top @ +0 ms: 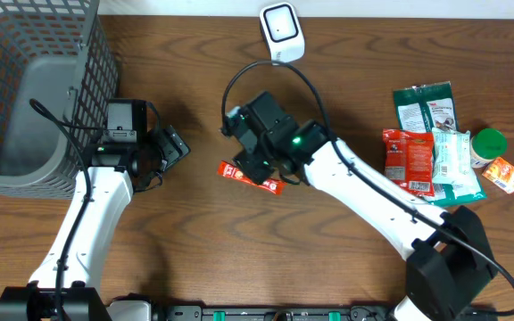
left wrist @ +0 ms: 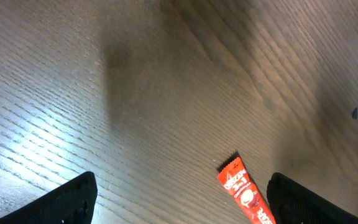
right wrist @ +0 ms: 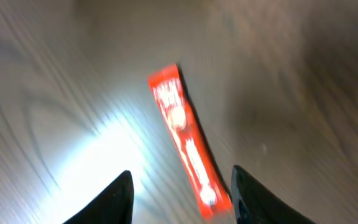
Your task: Scan the item barcode
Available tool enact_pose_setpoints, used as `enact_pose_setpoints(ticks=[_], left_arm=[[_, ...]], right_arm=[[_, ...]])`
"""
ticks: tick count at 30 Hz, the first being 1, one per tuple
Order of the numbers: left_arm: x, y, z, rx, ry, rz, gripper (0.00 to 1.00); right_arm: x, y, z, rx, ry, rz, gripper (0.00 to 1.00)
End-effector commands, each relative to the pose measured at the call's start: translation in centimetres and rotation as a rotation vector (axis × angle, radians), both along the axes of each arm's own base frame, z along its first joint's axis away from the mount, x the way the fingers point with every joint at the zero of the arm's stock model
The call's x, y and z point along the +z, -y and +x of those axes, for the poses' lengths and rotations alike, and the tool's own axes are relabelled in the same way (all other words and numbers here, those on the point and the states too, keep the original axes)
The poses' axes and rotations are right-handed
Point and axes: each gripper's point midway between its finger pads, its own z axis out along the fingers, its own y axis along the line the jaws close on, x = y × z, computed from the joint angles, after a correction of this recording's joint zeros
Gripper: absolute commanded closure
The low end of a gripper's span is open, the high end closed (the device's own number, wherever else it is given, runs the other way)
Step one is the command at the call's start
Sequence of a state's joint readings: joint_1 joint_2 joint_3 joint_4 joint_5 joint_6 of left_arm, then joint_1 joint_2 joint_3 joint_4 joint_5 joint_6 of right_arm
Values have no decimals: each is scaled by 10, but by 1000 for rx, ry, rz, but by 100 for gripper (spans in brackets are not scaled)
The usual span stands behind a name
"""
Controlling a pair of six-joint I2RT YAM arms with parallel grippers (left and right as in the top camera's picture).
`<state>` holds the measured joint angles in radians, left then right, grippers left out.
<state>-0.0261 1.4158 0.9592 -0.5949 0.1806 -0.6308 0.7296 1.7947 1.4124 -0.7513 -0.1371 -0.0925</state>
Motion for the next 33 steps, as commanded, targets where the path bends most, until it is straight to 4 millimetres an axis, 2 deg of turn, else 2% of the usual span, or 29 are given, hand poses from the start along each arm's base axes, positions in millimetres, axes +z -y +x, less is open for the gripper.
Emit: enact_pose_setpoints(ticks=[1,5,9,22,26,30,31,33], left_arm=[[3,-5,2,11,7,10,12],[3,-5,2,11,7,10,12],[3,-5,2,11,7,10,12],[3,-5,2,11,7,10,12],[3,-5,2,11,7,10,12],[3,-5,2,11,7,10,12],[3,-5,2,11,7,10,12],[3,-5,2,11,7,10,12]], right_arm=[[-22,14,-5,151,-8,-101,55],[-41,24,-8,193,-35,-168,56],[-58,32,-1,174,-29,-235,54],[-114,39,-8,183,-138,-315,48],[-124,41,-10,184,-160,-330,48],[-131,42,-13,188,-180,-336,53],[-132,42,-13,189,-182,-338,56],[-134,42,-14,189,-185,-341,69]])
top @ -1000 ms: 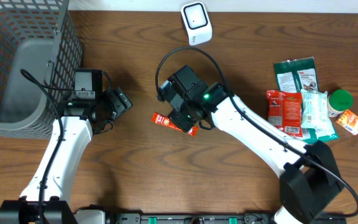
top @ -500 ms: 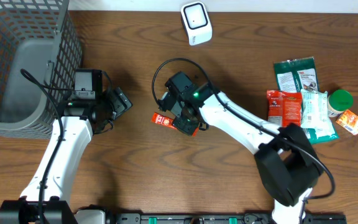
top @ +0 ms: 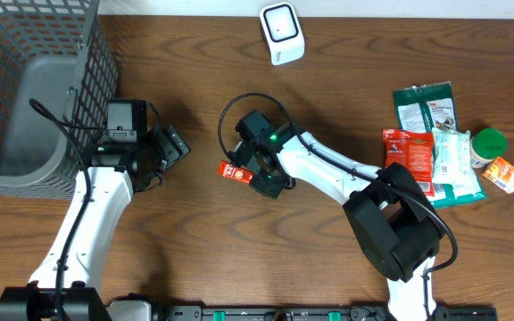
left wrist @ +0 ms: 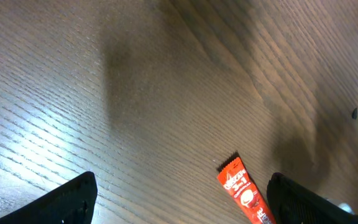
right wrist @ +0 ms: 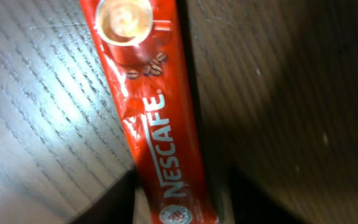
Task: Scan the item barcode
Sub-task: 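Lift the stick pack and hold it in front of the white scanner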
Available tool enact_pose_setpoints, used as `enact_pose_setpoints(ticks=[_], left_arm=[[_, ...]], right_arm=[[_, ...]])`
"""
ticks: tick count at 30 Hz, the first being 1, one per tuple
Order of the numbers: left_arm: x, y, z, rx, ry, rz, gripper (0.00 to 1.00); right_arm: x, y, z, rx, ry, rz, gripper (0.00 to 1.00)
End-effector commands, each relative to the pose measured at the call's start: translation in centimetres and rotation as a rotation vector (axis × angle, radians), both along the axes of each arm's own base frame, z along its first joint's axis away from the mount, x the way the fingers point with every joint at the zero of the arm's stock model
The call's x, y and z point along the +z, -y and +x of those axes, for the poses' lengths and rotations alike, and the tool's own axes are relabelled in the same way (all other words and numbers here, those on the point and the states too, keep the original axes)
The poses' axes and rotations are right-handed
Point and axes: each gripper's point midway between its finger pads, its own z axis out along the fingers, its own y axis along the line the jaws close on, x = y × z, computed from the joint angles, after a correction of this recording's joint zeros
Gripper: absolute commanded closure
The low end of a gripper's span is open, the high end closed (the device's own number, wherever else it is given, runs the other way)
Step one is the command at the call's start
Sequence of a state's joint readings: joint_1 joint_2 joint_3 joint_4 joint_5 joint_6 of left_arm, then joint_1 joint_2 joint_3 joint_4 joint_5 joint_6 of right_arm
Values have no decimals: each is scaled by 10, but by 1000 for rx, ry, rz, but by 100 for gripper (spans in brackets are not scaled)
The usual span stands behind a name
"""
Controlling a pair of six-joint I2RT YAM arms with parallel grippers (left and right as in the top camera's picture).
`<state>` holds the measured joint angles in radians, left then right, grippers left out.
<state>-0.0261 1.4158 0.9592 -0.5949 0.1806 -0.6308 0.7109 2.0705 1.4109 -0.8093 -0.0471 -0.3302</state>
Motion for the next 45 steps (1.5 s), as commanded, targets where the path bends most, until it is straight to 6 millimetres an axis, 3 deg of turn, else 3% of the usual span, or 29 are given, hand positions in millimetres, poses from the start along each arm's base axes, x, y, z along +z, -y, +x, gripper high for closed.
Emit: enact_pose_setpoints(ticks=[1,2,5,8,14,20,23,30,34,38,45], left_arm=[[3,-5,2,11,7,10,12],[3,-5,2,11,7,10,12],[3,-5,2,11,7,10,12],[3,-5,2,11,7,10,12],[3,-5,2,11,7,10,12],[3,-5,2,11,7,10,12],[3,-5,2,11,7,10,12],[3,-5,2,11,7,10,12],[3,-5,2,11,7,10,12],[3,-5,2,11,7,10,12],[3,-5,2,11,7,10,12]], right_arm=[[-18,5,-7,-4,-48,-27,78],[-18,5,-7,-17,-48,-27,89],[-13,4,-5,-57,-42,-18,99],[2,2,-1,-77,-15,9,99],[53,-2,14,-176,81,106,99],[97,12,24,-315,129,141,99],[136,29,44,-500,185,136,99],[244,47,70,-608,240,224,99],[286,63,77,-695,231,246,99],[294,73,94,-741,222,239,99],[227,76,153,-801,182,182,99]])
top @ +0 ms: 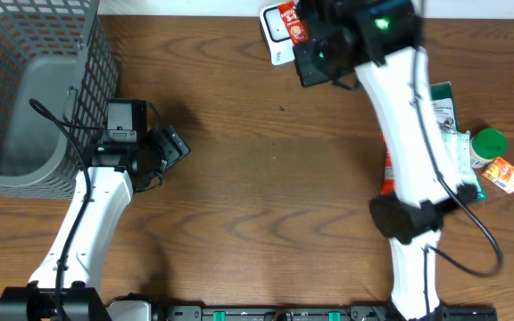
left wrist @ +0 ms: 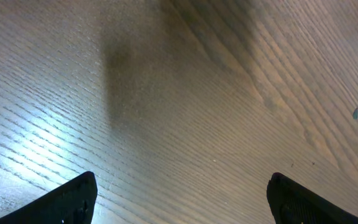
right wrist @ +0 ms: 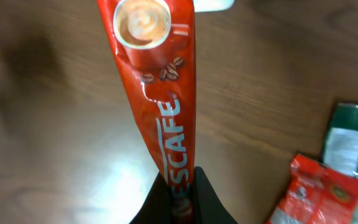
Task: Scan the item barcode
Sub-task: 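Lift the stick pack and hold it in front of the white scanner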
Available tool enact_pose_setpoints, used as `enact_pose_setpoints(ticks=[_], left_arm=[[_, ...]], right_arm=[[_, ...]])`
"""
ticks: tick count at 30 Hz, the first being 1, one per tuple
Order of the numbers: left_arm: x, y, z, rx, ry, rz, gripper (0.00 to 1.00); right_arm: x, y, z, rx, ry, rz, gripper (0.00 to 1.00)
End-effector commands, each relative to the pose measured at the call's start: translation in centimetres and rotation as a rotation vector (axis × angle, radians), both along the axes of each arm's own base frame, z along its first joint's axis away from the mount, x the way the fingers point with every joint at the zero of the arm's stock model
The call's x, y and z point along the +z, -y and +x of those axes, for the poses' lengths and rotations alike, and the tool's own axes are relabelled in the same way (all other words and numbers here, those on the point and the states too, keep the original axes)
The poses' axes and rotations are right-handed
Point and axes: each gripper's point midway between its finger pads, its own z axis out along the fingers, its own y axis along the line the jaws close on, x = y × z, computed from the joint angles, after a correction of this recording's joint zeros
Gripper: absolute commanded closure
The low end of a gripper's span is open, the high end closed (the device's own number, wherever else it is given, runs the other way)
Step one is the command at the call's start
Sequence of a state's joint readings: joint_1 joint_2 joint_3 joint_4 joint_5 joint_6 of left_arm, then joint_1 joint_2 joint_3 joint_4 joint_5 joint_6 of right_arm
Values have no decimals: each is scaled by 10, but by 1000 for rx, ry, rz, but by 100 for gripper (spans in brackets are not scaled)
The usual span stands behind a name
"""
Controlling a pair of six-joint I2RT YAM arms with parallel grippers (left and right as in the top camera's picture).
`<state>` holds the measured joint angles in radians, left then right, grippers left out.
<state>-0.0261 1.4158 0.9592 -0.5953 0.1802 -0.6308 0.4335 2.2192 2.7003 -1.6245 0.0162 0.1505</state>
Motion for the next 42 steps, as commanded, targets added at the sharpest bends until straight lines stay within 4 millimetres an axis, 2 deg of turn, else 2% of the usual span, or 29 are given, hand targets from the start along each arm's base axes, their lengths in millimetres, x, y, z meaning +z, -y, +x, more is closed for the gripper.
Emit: enact_pose_setpoints(ticks=[1,8,14,18,21,28,37,42], left_arm=[[3,-5,2,11,7,9,12],[3,-4,2,11,7,9,12],[3,-4,2,11,7,9,12],[3,-4,2,11,7,9,12],[3,-4,2,11,7,9,12],[3,-4,2,11,7,9,12],[3,-4,2,11,7,9,12],[3,-4,2,11,7,9,12]], right_arm=[[-53,1,35,-45,-57,-17,99],[-108,-14,101,-44,33,4,99],[-142,-18,138,-60,92,29,99],[-160,-16,155,-73,116,39,99],[-172,-15,164,-81,129,44,99],[-182,-16,179,-88,166,59,99],[-213,-15,174,-86,112,40,99],[-216,-13,173,-88,103,36,99]])
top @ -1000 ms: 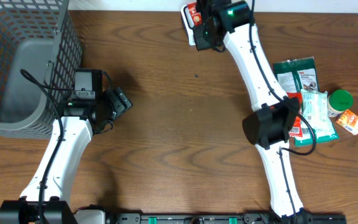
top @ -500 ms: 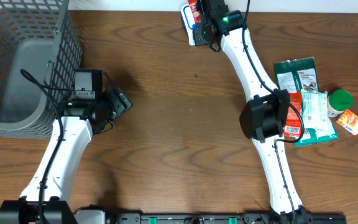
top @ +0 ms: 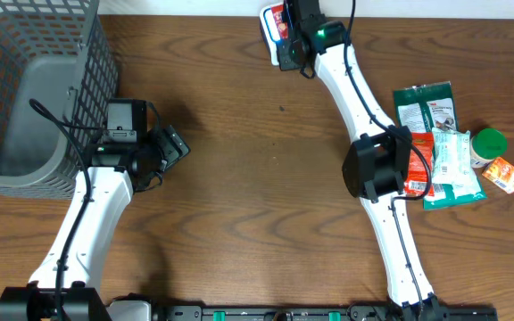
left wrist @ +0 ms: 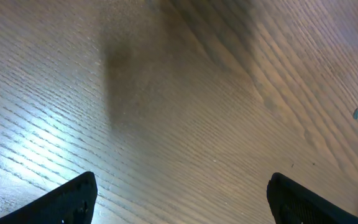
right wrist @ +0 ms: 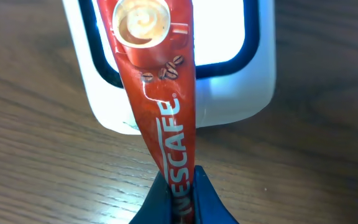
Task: Scan the item barcode
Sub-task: 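Lift the stick pack and hold it in front of the white scanner, then carry the stick pack right and lower it onto the scanned items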
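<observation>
A long red Nescafe sachet (right wrist: 157, 93) hangs from my right gripper (right wrist: 180, 193), which is shut on its lower end. The sachet lies across the lit window of the white barcode scanner (right wrist: 229, 74). From overhead, the right gripper (top: 293, 40) holds the sachet (top: 279, 16) over the scanner (top: 269, 25) at the table's back edge. My left gripper (left wrist: 179, 199) is open above bare wood, fingertips (left wrist: 67, 202) wide apart, beside the basket in the overhead view (top: 163, 147).
A grey wire basket (top: 34, 80) stands at the back left. Several snack packets (top: 426, 147), a green-lidded jar (top: 487, 143) and a small orange packet (top: 504, 174) lie at the right. Brown wooden table (top: 239, 205) all round.
My right gripper has come in close over the scanner, so the sachet now covers its lit window. The left arm has not moved.
The sachet lay on the table's middle with my right gripper open above it. Then the gripper was down around it. Later it held the sachet up near the scanner, and now holds it right over the window. The left gripper stayed open throughout.
</observation>
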Available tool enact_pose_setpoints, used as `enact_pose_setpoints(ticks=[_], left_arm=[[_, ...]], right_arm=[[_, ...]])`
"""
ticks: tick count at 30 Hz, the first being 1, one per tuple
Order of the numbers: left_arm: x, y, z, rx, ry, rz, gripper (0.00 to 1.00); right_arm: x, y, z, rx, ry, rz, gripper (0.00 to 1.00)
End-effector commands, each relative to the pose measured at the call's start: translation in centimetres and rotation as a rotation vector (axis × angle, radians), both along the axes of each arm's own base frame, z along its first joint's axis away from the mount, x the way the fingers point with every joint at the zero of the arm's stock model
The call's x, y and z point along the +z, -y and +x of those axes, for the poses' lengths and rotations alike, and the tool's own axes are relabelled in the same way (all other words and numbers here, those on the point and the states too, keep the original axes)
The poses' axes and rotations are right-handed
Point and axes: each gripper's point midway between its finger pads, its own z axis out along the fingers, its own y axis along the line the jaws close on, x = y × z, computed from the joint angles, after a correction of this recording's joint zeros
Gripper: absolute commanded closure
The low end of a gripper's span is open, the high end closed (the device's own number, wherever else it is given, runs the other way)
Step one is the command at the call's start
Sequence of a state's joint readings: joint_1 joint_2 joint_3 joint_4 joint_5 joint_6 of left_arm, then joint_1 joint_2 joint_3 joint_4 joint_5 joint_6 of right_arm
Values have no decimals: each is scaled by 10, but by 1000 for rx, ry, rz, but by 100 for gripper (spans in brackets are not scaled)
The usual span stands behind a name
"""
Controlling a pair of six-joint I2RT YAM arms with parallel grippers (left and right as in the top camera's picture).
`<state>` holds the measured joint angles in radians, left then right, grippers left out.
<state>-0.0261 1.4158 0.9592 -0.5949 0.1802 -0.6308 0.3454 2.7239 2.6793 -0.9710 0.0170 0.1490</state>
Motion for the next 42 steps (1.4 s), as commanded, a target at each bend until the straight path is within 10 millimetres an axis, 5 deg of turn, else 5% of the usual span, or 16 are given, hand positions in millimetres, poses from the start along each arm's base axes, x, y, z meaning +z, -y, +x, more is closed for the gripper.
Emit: enact_pose_setpoints(ticks=[1,5,9,15,20,25,31,36,42], left_arm=[[3,-4,2,11,7,9,12],[3,-4,2,11,7,9,12],[3,-4,2,11,7,9,12],[3,-4,2,11,7,9,12],[3,-4,2,11,7,9,12],[3,-4,2,11,7,9,12],[3,-5,2,11,7,9,12],[3,-4,2,11,7,9,12],[3,-4,2,11,7,9,12]], right_arm=[[-10,5,-1,-1,-19,-11,99],[-12,7,-6,-1,-42,-19,99],[13,10,-15,0,-47,-21,99],[88,23,-55,3,-75,-24,99],[159,43,-108,-1,-98,-37,99],[199,66,-159,-14,-148,-68,99],[212,91,-180,-116,-160,-122,99],[195,118,-189,-212,-211,-237,99],[165,188,-225,-455,-301,-512,99]])
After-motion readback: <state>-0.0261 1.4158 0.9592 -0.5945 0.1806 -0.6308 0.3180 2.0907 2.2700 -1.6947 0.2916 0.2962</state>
